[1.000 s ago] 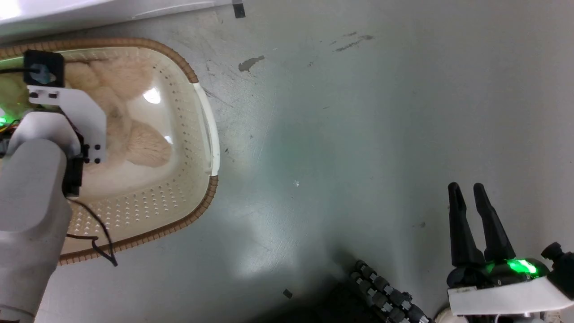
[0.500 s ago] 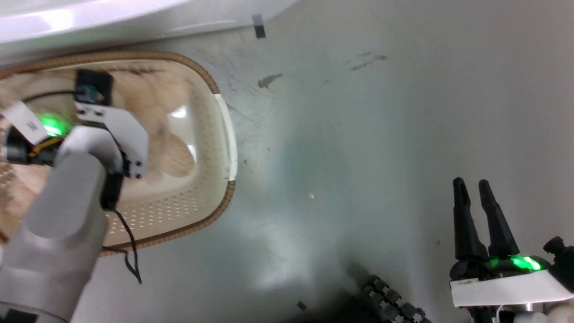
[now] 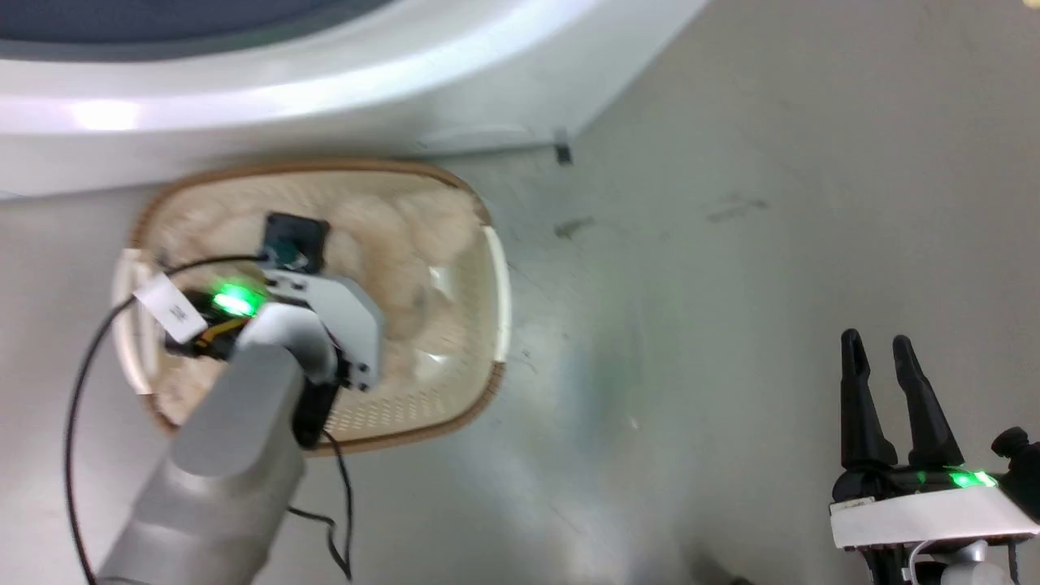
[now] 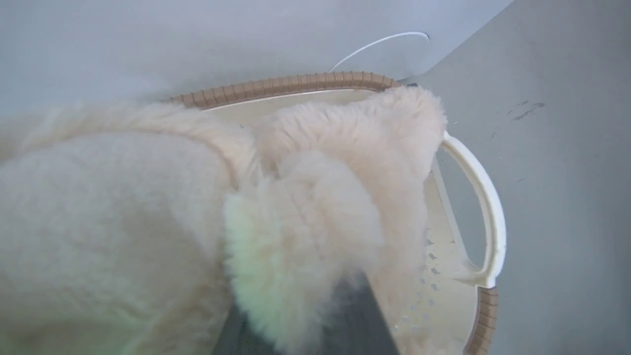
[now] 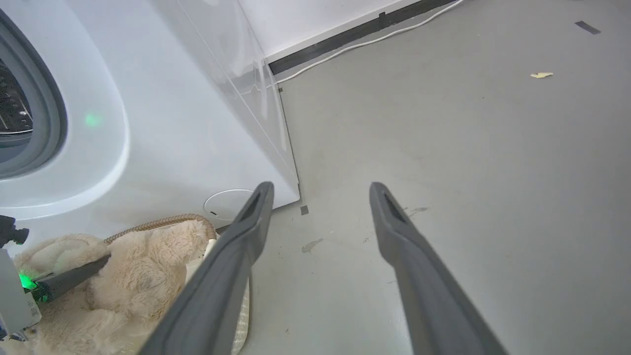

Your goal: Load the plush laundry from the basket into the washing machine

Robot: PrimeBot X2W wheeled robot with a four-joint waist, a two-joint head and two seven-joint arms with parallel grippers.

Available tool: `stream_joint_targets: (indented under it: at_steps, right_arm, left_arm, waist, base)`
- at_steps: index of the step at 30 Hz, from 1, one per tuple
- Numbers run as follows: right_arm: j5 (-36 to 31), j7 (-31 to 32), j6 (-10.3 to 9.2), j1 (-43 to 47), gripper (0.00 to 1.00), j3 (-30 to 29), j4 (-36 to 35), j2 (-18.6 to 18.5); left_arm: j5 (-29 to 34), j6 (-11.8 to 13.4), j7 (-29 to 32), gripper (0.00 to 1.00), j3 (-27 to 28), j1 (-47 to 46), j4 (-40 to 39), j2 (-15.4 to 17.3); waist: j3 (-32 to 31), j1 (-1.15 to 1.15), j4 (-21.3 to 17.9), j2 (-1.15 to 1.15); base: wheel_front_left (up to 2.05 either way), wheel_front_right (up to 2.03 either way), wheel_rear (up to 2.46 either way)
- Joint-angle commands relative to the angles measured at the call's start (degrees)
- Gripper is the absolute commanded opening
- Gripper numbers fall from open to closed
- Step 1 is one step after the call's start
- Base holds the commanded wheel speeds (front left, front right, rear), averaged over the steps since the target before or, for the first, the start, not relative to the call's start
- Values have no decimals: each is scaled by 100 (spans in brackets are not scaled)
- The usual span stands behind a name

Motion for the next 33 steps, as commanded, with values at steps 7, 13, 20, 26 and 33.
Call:
stream_joint_targets:
  at_steps: [7,13,20,26,33]
  right_arm:
    - [-346,-25,-4,61,100,-228,257,-1]
    - [-570,-25,-4,283,100,-383,400,-1]
    - [-691,-25,-4,503,100,-510,536,-1]
    - [-711,-25,-4,710,100,-633,597,-1]
    - [-746,-25,-4,791,100,-664,587,-1]
  left_arm:
    - [-384,-233,-559,0,50,377,60,-455]
    - [-670,-280,-1057,0,182,731,-98,-746]
    - [-892,-217,-1523,0,345,1117,-380,-908]
    - [-931,-97,-1855,0,561,1288,-919,-934]
    - [-745,-3,-1955,0,852,1129,-1487,-904]
  waist:
    - [-1070,1,729,0]
    - [-1664,1,1065,0]
    - [-2204,1,1352,0]
    - [-2525,1,1538,0]
    - [-2567,1,1556,0]
  base:
    - [0,0,0]
    - [0,0,0]
    - [0,0,0]
    - [0,0,0]
    - [0,0,0]
